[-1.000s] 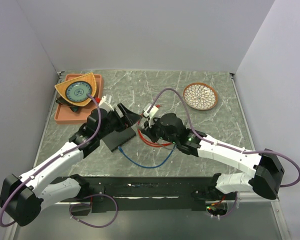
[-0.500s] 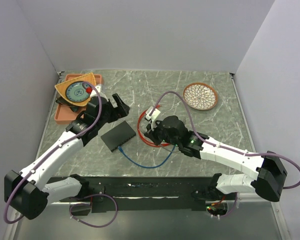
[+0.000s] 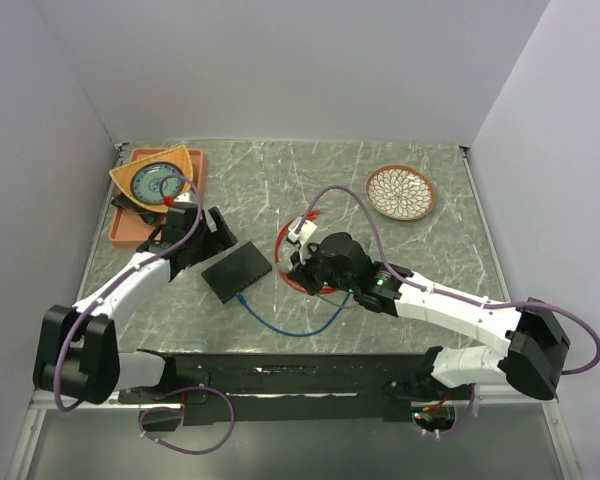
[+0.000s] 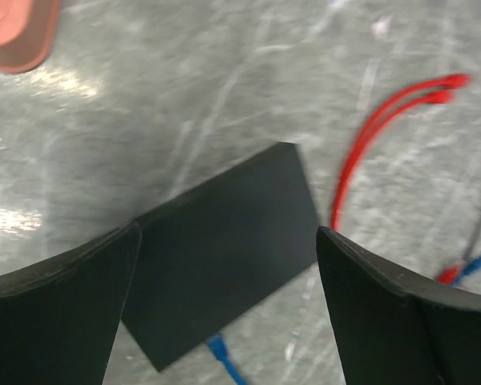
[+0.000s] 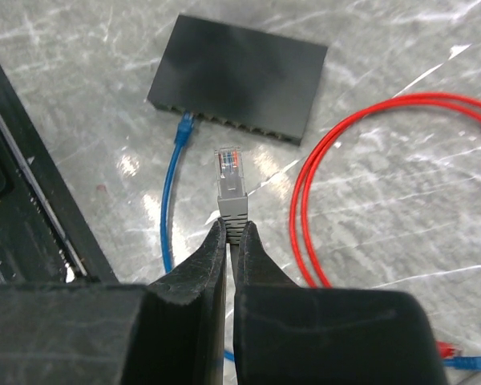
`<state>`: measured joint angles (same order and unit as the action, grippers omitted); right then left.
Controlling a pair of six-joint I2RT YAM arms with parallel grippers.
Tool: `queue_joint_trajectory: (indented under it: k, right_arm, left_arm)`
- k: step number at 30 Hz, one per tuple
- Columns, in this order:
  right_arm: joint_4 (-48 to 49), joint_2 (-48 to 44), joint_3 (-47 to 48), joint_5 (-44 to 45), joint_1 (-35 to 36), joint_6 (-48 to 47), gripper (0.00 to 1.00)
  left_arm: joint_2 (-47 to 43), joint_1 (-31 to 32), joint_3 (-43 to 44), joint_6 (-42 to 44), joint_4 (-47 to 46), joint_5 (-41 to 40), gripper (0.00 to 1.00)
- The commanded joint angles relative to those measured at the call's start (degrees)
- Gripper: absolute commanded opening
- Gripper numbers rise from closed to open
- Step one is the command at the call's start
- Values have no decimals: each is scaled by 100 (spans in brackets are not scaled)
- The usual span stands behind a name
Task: Insert the plug into the switch port
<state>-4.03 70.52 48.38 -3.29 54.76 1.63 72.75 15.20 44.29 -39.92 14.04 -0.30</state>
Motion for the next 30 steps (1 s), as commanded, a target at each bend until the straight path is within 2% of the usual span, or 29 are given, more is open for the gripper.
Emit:
queue_joint_trajectory:
  k: [1, 7, 16, 19, 22, 30]
  right_arm:
    - [-10, 41, 75, -251, -9, 153, 0]
    - [-54, 164, 31, -400, 8, 294, 0]
    - [-71, 489, 14, -629, 26, 373, 0]
    - [-54, 577, -21, -638, 52, 417, 0]
    - [-71, 699, -13, -638, 78, 452, 0]
    - [-150, 1165, 128, -401, 254, 540, 0]
  left_arm:
    - [292, -359, -219, 213, -542, 328, 96]
    - [713, -685, -649, 274, -999, 609, 96]
    - [1381, -738, -817, 336, -1360, 1031, 96]
    - [1382, -738, -861, 283, -1360, 1137, 99]
    - [1163, -729, -1027, 152, -1360, 1364, 94]
    - [881, -738, -1476, -226, -1729, 2076, 88]
